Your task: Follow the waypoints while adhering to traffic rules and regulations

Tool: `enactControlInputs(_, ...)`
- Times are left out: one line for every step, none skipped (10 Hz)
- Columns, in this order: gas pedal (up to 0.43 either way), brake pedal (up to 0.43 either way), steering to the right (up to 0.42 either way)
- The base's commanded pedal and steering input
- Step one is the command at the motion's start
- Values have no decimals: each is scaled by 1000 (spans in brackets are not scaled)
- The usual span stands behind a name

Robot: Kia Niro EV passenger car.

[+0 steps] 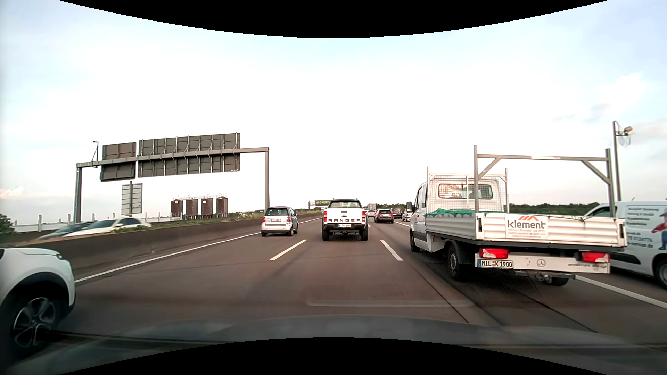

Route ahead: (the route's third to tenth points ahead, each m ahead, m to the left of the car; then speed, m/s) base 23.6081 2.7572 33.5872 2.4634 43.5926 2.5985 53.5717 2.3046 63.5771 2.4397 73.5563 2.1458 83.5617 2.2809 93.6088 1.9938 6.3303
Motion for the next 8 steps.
enactControlInputs(110,0,-3)
enactControlInputs(118,0,-3)
enactControlInputs(130,0,-3)
enactControlInputs(130,0,-4)
enactControlInputs(150,0,-4)
enactControlInputs(150,0,-4)
enactControlInputs(157,0,-4)
enactControlInputs(169,0,-4)
